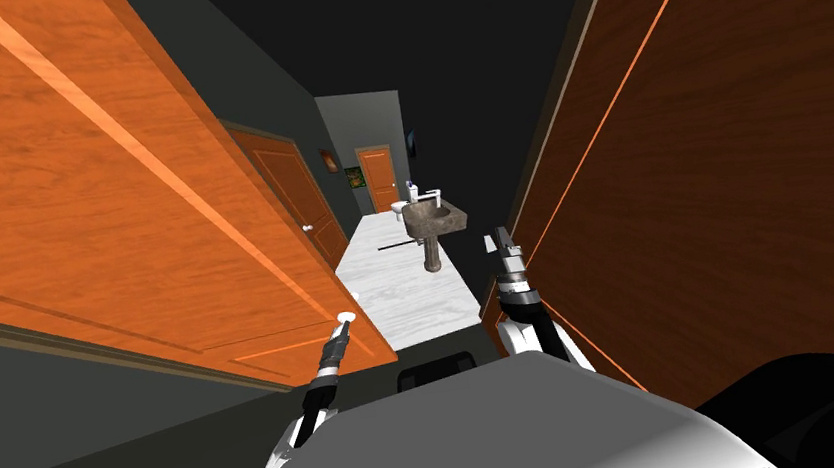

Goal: Pull the door open

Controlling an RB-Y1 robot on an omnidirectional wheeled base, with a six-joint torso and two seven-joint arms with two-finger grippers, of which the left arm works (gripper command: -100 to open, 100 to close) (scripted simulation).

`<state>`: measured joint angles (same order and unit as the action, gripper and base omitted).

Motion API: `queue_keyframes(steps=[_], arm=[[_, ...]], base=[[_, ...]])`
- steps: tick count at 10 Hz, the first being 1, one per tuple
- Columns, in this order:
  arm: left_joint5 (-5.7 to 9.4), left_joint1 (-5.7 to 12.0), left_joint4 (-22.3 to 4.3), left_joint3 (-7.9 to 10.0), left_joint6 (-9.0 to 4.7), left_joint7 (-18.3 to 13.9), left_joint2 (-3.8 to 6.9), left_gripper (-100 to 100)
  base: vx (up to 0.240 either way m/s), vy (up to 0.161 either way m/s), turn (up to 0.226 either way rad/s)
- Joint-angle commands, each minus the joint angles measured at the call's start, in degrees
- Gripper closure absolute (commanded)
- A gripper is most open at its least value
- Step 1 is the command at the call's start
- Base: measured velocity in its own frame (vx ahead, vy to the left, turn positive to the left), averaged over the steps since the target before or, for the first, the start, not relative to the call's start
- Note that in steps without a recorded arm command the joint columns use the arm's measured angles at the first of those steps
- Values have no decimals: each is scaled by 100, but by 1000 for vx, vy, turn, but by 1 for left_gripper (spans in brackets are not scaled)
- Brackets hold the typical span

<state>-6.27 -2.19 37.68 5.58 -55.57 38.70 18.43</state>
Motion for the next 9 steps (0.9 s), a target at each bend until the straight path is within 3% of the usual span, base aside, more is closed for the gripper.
queue_keyframes(steps=[1, 9], arm=[[13, 1, -17, -61, 5, -207, -50, 100], [267, 102, -66, -257, 45, -1345, -58, 100]], base=[[-39, 13, -12], [-35, 14, -19]])
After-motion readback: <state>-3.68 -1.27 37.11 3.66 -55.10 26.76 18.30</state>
